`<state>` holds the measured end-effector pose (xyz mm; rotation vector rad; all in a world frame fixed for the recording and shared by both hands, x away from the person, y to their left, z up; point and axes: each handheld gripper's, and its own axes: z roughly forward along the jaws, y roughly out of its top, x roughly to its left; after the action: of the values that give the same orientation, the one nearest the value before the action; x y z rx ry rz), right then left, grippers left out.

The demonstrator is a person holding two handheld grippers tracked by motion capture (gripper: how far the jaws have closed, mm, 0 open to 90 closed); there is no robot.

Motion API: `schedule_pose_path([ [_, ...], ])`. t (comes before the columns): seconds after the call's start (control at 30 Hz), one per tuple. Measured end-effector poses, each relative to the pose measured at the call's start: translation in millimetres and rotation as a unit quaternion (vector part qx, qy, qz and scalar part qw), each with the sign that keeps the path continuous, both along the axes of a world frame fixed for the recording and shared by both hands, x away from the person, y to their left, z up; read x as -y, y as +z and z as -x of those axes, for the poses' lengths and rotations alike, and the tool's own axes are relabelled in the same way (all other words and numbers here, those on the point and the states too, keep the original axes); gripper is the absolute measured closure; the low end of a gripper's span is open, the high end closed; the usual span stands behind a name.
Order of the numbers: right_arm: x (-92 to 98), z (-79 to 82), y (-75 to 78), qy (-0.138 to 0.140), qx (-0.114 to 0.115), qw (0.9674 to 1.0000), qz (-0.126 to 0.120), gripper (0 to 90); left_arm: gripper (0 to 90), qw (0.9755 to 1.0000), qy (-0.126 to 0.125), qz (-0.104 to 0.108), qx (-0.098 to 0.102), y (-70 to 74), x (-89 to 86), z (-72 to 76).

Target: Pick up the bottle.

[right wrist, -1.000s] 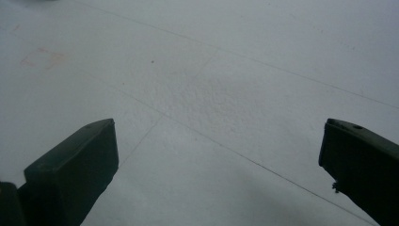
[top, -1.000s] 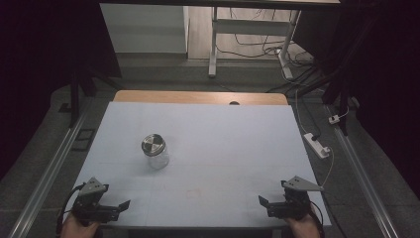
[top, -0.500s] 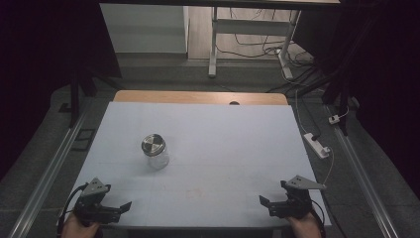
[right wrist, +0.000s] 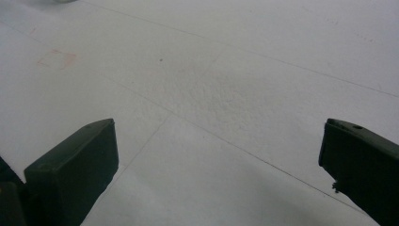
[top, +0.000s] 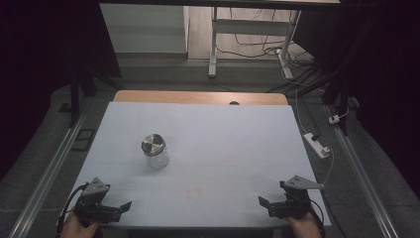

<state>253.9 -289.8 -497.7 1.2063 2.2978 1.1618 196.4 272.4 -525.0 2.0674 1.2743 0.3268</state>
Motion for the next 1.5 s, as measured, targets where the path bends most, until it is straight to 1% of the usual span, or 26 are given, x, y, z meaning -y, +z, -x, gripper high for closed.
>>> schedule_pose_path([
  [0.03,0.0,0.0,0.0,0.0,0.0,1.0,0.0,0.0,0.3,1.0,0.002,0.002,0.001,0.1,-0.2,0.1],
  [0.17,0.0,-0.2,-0.1,0.001,-0.001,1.0,-0.001,0.0,0.0,0.9996,0.0,0.028,0.011,2.6,-2.7,-0.6],
  [0.2,-0.2,-0.3,-0.2,0.002,-0.001,1.0,0.0,0.0,0.0,0.9995,-0.001,0.03,0.012,2.9,-2.8,-0.7],
  [0.37,-0.8,-0.4,-0.3,0.004,-0.002,1.0,0.003,0.0,0.0,0.9994,-0.005,0.03,0.019,3.5,-2.3,-1.7],
  [0.47,-0.8,-0.6,-0.4,0.005,-0.003,1.0,0.002,0.0,0.0,0.999,-0.01,0.037,0.022,4.5,-2.8,-3.0],
  [0.6,-1.1,-0.7,-0.5,0.005,-0.003,1.0,0.004,0.0,0.0,0.9988,-0.012,0.043,0.022,5.1,-4.3,-4.8],
  [0.67,-1.2,-0.8,-0.6,0.006,-0.004,1.0,0.004,0.0,0.0,0.9988,-0.012,0.041,0.023,5.7,-4.7,-5.9],
  [0.77,-1.1,-0.9,-0.6,0.006,-0.004,1.0,0.004,0.0,0.0,0.9985,-0.019,0.047,0.022,6.6,-4.7,-8.5],
  [0.9,-1.2,-1.1,-0.7,0.006,-0.005,1.0,0.003,0.0,0.0,0.9976,-0.032,0.053,0.031,7.4,-4.8,-13.5],
  [0.97,-1.1,-1.2,-0.7,0.007,-0.006,1.0,0.003,0.0,0.0,0.9973,-0.037,0.054,0.033,7.7,-5.1,-16.3],
  [1.03,-1.2,-1.2,-0.7,0.007,-0.006,1.0,0.003,0.0,0.0,0.9968,-0.039,0.06,0.035,7.5,-5.1,-19.5],
  [1.2,-1.2,-1.5,-0.9,0.007,-0.006,1.0,0.003,0.0,0.0,0.9963,-0.041,0.06,0.045,8.0,-3.6,-24.8],
  [1.3,-1.2,-1.5,-0.8,0.005,-0.006,1.0,0.003,0.0,0.0,0.996,-0.048,0.054,0.053,7.4,-1.9,-28.0],
  [1.5,-0.9,-2.0,-0.9,0.006,-0.008,0.9999,0.003,0.0,0.0,0.9955,-0.057,0.046,0.06,5.5,2.2,-35.5],
])
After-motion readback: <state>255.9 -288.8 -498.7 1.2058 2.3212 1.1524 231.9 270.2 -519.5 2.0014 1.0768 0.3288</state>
